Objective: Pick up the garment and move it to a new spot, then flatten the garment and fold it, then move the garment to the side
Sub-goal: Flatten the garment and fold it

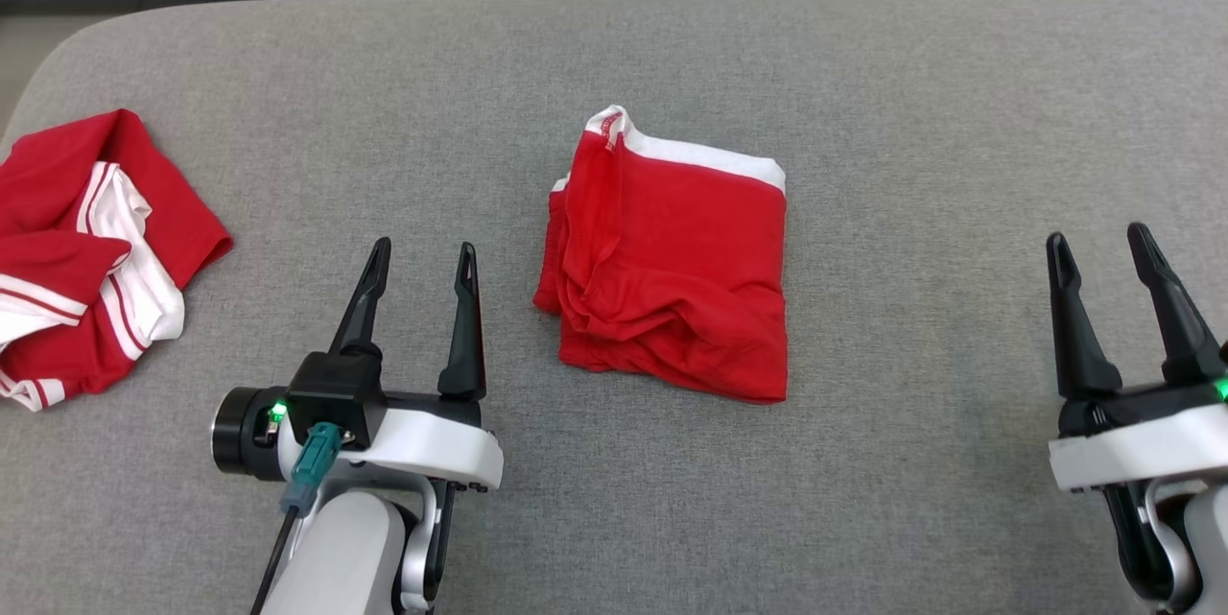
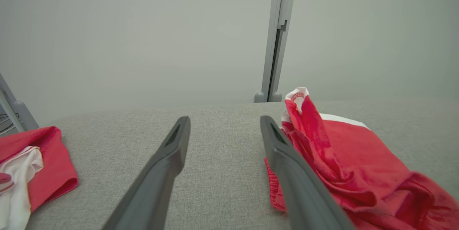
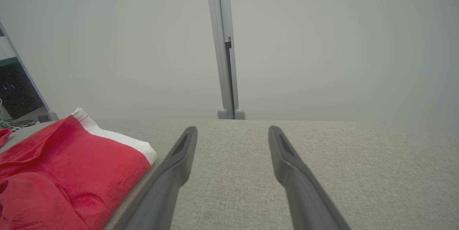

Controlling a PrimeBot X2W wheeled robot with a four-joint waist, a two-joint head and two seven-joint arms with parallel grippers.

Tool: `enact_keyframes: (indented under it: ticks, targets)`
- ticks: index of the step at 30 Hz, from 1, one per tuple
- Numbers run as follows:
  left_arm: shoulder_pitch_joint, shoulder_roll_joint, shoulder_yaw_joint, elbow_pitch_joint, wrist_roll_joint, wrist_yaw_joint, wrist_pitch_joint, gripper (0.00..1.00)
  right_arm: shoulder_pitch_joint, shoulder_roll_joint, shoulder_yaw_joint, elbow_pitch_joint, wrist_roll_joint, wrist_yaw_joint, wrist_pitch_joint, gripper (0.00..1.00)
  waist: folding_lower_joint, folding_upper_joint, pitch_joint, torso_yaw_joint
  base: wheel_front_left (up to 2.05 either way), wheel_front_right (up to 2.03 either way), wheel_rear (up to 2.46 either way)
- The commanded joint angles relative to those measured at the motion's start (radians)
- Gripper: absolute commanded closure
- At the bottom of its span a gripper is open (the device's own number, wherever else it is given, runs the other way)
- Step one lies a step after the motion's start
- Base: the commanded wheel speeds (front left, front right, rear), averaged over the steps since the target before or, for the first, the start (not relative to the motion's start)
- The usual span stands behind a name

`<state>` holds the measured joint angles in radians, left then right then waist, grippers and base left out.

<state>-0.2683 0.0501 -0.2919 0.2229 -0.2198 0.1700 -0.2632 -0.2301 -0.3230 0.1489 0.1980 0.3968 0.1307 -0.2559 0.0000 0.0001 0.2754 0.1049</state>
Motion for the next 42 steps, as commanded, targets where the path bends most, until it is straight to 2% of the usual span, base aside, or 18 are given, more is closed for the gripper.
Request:
enact_keyframes:
  ticks: [1,11,21,22,23,24,27,31,42]
  targets:
    - [0.014,0.005,0.009,0.003,0.009,-0.007,-0.002,0.0,0.027,0.005,-0.02,-0.016,-0.016,0.0,0.01,0.0,0.0,-0.0001,-0.008,-0.006,0.0,0.0,0.0]
    - [0.023,0.004,0.029,0.028,0.027,-0.028,-0.002,0.0,0.108,0.047,-0.082,-0.095,-0.07,0.0,0.06,0.0,0.0,-0.0001,-0.025,-0.021,0.0,0.0,0.0]
    - [0.004,0.003,0.033,0.027,0.028,-0.03,-0.002,0.0,0.097,0.055,-0.077,-0.126,-0.09,0.0,0.083,0.0,0.0,-0.0001,-0.013,-0.013,0.0,0.0,0.0]
    - [-0.006,0.002,0.032,0.024,0.028,-0.029,-0.002,0.0,0.075,0.05,-0.053,-0.122,-0.082,0.0,0.093,0.59,0.0,-0.0001,-0.002,-0.008,0.0,0.0,0.0]
    - [-0.011,0.002,0.031,0.021,0.027,-0.028,-0.002,0.0,0.063,0.05,-0.032,-0.114,-0.067,0.0,0.099,0.92,0.0,-0.0001,0.004,-0.004,0.0,0.0,0.0]
    - [-0.014,0.003,0.03,0.019,0.026,-0.027,-0.002,0.0,0.046,0.048,-0.008,-0.106,-0.055,0.0,0.102,1.0,0.0,-0.0001,0.011,-0.001,0.0,0.0,0.0]
    - [-0.023,0.002,0.022,0.015,0.017,-0.023,-0.002,0.0,0.001,0.037,0.049,-0.079,-0.037,0.0,0.107,1.0,0.0,-0.0001,0.026,0.008,0.0,0.0,0.0]
    - [-0.045,0.003,0.0,0.003,0.004,-0.013,-0.002,0.0,-0.118,0.038,0.204,0.008,-0.008,0.0,0.105,1.0,0.0,-0.0001,0.056,0.032,0.0,0.0,0.0]
    - [-0.08,0.002,-0.054,-0.017,-0.032,0.014,-0.002,0.0,-0.38,0.095,0.581,0.308,0.098,0.0,0.071,1.0,0.0,-0.0001,0.097,0.098,0.0,0.0,0.0]
